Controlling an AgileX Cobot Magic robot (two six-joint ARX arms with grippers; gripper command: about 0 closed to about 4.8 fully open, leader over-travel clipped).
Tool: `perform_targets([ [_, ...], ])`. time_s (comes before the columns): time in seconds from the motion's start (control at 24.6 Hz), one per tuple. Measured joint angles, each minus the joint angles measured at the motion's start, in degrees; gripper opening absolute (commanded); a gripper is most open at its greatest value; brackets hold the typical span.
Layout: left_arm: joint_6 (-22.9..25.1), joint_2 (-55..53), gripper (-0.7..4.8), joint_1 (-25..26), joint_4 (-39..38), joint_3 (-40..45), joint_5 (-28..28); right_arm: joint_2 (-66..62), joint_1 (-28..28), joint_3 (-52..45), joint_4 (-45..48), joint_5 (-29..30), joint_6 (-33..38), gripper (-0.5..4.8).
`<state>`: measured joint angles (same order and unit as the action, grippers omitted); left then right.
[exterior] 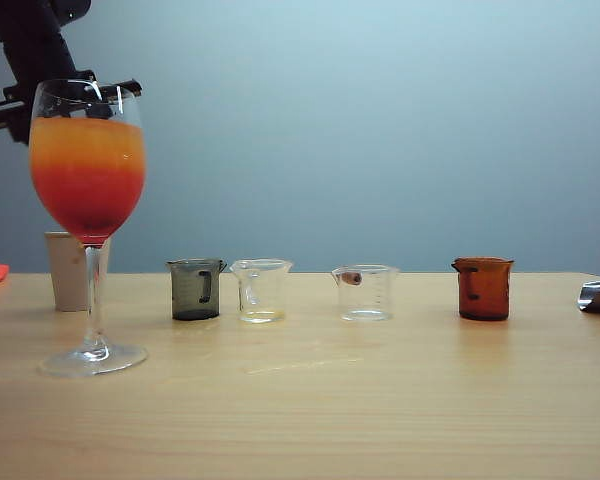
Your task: Pick up the lemon slice from the paper cup on the left and carefully insert it into the rim of the goblet.
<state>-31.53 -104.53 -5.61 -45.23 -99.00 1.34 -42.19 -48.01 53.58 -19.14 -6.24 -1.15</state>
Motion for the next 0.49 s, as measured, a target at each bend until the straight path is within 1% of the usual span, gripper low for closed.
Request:
perform_targets([
  [0.16,0.9,-0.2,2.23,0.0,0.7,0.0,0.0,0.0,0.0,0.0,0.0,0.0,0.0,-0.02],
  [0.24,0.7,-0.2,2.03,0.0,1.0,0.0,0.0,0.0,0.0,0.0,0.0,0.0,0.0,-0.02],
  [0.32,-0.3,-0.3,1.99,0.0,0.8,-0.3,-0.2,0.0,0.0,0.0,0.0,0.0,0.0,-0.02],
  [0.49,-0.5,-0.5,1.97,0.0,-1.0,-2.2,-3.7,0.0,0.0,0.0,0.0,0.2,0.0,-0.02],
])
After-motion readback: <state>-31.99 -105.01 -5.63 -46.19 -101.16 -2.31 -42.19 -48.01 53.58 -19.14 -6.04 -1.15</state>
